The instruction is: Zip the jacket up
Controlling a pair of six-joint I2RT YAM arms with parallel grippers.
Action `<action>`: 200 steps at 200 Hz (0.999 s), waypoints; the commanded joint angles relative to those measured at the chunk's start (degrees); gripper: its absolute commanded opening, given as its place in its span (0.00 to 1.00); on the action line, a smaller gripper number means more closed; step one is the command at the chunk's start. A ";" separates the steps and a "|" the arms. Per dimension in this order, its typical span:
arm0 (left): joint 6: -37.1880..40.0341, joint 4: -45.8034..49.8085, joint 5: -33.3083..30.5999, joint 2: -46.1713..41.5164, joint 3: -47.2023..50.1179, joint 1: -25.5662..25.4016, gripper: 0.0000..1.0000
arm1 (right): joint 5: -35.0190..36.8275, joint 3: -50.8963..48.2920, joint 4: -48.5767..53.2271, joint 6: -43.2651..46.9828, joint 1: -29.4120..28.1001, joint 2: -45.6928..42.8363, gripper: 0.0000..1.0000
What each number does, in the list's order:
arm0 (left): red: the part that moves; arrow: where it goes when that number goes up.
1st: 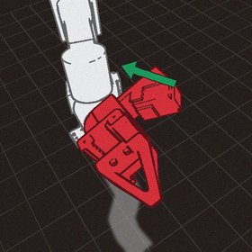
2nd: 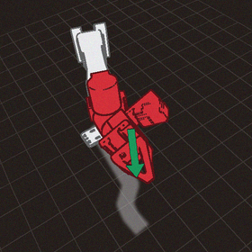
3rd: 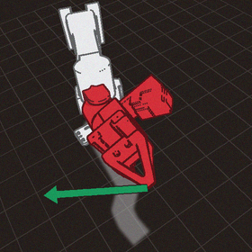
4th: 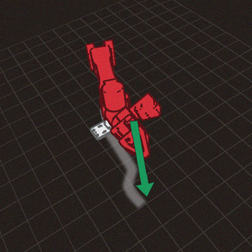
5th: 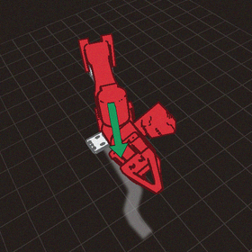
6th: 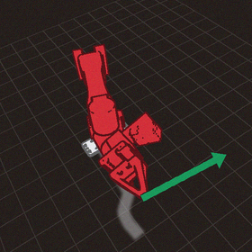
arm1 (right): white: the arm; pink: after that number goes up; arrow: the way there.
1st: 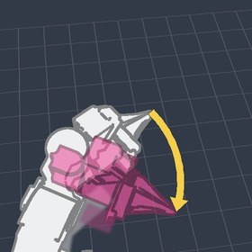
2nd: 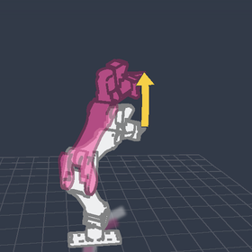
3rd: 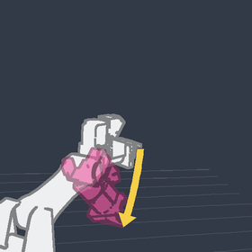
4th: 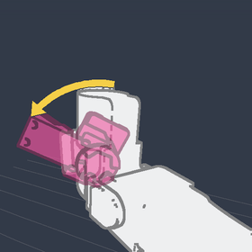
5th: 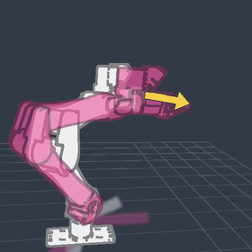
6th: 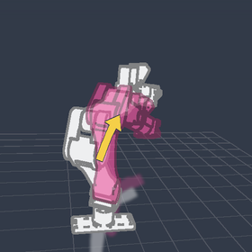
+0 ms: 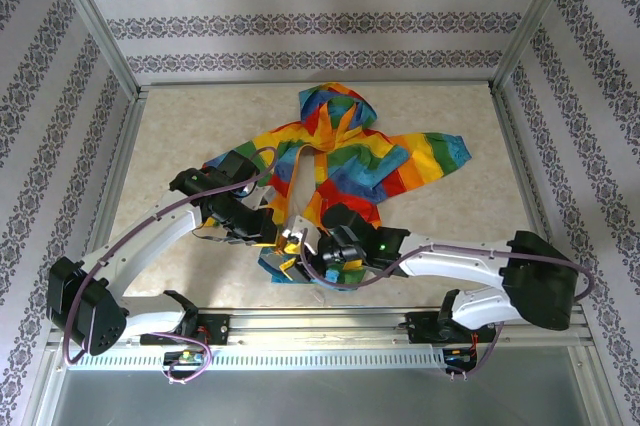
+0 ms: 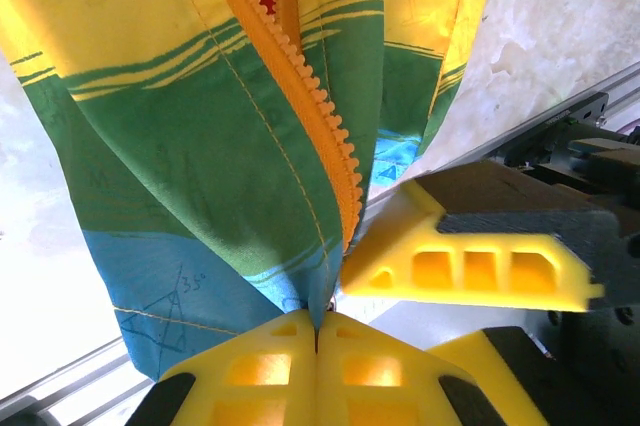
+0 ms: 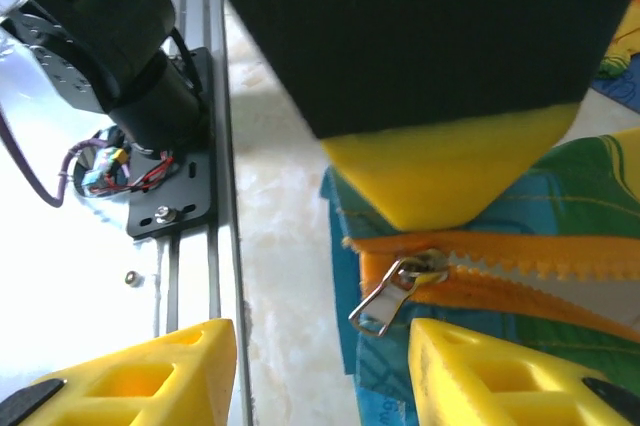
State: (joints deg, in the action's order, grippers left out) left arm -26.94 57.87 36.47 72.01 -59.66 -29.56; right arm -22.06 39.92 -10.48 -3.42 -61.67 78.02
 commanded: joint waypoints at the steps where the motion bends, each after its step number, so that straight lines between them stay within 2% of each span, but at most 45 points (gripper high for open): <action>1: 1.58 2.12 1.53 0.35 -1.62 0.03 0.00 | 3.52 2.89 0.10 1.79 -0.38 2.44 0.48; 30: 1.96 2.44 1.76 0.33 -1.85 0.05 0.00 | 3.96 3.75 -1.01 1.97 -0.17 4.29 0.42; 92: 3.04 3.68 1.10 -0.68 -1.53 0.03 0.00 | 4.02 2.65 -2.60 1.75 0.21 4.63 0.18; 122: 3.35 3.98 1.15 -0.83 -1.69 0.03 0.00 | 4.05 2.44 -3.36 1.89 0.41 5.17 0.17; 173: 3.39 3.94 1.32 -0.74 -1.66 0.03 0.00 | 4.13 2.79 -4.02 2.20 0.45 6.63 0.25; 183: 3.47 4.03 1.32 -0.73 -1.77 -0.03 0.00 | 4.34 2.88 -3.94 2.41 0.43 6.79 0.23; 200: 3.86 4.42 1.26 -0.89 -1.91 -0.01 0.00 | 5.04 2.68 -3.81 2.69 0.41 6.51 0.14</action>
State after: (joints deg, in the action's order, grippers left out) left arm -25.10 59.42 36.45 72.05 -60.03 -29.56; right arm -18.44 42.33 -13.34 -1.37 -61.63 84.07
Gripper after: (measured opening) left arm 0.013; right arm 0.184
